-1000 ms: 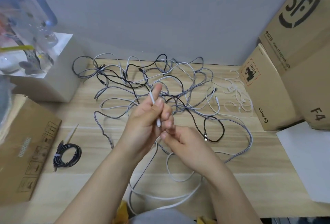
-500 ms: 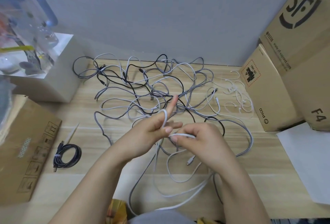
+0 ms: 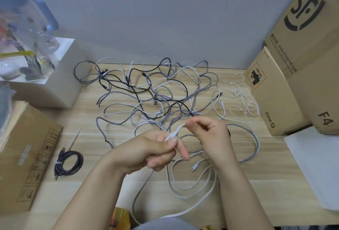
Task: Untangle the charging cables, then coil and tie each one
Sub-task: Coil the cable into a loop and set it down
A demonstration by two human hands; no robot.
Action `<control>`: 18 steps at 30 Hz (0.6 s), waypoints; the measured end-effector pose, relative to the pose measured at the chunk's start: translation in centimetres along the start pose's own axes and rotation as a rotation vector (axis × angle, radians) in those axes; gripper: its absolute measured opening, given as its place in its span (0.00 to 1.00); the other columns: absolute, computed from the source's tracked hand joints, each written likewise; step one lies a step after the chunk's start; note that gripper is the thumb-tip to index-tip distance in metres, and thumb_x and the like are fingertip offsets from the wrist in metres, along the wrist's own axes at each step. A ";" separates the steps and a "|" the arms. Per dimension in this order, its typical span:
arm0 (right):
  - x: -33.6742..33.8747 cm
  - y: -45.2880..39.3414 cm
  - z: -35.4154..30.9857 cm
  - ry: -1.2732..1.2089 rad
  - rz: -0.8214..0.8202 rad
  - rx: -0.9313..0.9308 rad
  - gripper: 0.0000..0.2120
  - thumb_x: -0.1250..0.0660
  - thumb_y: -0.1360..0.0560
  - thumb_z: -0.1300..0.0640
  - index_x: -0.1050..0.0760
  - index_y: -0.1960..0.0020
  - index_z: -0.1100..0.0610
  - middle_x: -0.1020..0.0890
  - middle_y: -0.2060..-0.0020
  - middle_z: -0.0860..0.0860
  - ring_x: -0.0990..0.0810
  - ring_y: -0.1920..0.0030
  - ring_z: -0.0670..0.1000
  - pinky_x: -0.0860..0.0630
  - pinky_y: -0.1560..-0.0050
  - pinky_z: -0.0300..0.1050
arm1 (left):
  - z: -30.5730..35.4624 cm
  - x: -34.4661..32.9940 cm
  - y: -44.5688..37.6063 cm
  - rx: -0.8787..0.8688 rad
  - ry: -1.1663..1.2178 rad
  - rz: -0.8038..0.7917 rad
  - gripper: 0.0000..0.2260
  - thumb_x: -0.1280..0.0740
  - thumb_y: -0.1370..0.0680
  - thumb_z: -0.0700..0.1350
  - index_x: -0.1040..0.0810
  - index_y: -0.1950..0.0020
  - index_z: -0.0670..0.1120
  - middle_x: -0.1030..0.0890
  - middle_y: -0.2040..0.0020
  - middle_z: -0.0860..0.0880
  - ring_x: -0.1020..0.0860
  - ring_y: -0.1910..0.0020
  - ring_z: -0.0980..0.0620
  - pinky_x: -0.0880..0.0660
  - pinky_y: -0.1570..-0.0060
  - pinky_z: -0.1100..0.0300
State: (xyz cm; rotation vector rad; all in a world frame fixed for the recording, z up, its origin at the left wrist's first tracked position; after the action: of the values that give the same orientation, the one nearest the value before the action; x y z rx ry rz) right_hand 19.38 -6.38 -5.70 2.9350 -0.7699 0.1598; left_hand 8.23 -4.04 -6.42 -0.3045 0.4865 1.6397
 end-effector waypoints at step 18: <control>-4.8 2.4 2.0 0.763 -0.464 -0.026 0.21 0.39 0.23 0.47 0.32 0.75 0.44 0.27 0.75 0.42 0.31 0.70 0.44 0.37 0.69 0.40 | 1.1 3.0 -0.6 -0.267 0.014 0.547 0.29 0.39 0.22 0.46 0.52 0.30 0.66 0.16 0.59 0.47 0.17 0.61 0.54 0.22 0.59 0.64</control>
State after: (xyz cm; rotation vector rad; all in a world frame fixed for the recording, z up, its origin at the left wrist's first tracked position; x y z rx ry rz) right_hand 14.21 -6.39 -8.12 2.5856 0.0187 1.1076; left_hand 8.50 -0.81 -6.93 -0.4034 0.3782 2.2442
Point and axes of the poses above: each hand's wrist, its own y-axis away from the middle knuckle, its own x-axis out of the back of the hand, z = x × y, the point moved 8 cm from there along -y, towards the middle knuckle
